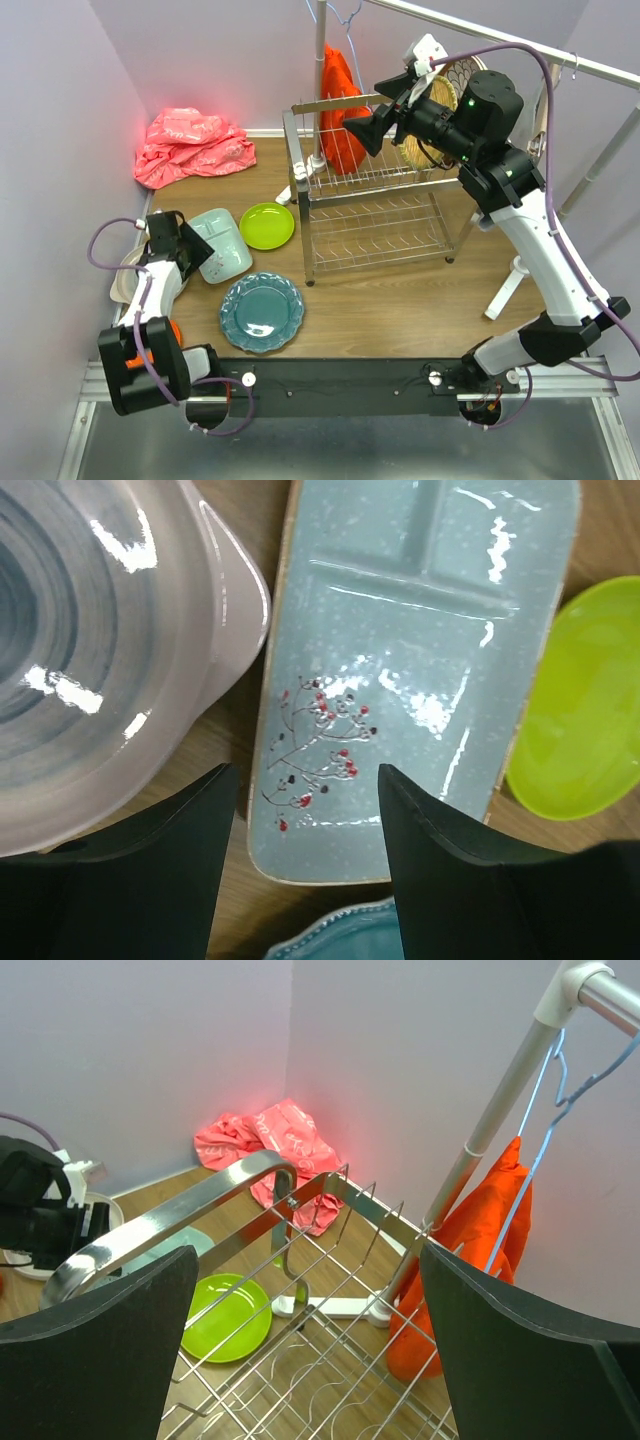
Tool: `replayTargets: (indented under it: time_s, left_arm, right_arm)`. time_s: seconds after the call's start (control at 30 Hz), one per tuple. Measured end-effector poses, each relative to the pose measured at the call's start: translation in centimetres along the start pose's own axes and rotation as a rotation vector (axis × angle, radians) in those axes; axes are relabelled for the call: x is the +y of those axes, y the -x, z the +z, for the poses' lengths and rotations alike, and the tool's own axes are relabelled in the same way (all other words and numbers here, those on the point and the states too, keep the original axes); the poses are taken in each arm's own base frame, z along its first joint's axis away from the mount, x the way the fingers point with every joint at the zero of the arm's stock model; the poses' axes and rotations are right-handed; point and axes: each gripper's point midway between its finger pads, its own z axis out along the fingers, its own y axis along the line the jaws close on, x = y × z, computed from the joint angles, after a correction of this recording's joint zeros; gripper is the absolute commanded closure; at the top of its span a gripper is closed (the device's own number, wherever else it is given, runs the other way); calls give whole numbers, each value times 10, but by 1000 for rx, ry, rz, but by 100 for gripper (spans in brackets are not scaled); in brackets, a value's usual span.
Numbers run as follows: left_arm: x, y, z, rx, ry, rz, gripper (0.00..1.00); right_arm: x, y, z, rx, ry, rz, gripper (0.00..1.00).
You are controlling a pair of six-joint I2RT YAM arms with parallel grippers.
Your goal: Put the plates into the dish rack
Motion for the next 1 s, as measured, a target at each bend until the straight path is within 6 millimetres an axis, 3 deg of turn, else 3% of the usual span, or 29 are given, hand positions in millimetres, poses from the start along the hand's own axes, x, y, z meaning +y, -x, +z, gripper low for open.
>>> replayTargets:
  time_s: [0.13,0.3,0.5,0.73,0.9,1.0]
  left_arm:
    - [12,-5,9,22,58,-3,34]
    - [19,-6,15,22,94,-8,48]
    - [28,-15,32,60,124,-20,54]
    - [25,-9,36,39,107,-20,69]
    - [22,-4,37,35,67,-19,91]
    - [22,-1,35,27,57,-16,97]
  right_arm:
    - [0,-1,0,2,0,1,0]
    - [1,-3,-1,7,1,2,0]
    - [1,-4,-1,9,1,10,0]
    - [1,-4,-1,7,1,14,0]
    - [2,-3,-1,6,1,22,0]
    - [2,-3,-1,6,1,27,0]
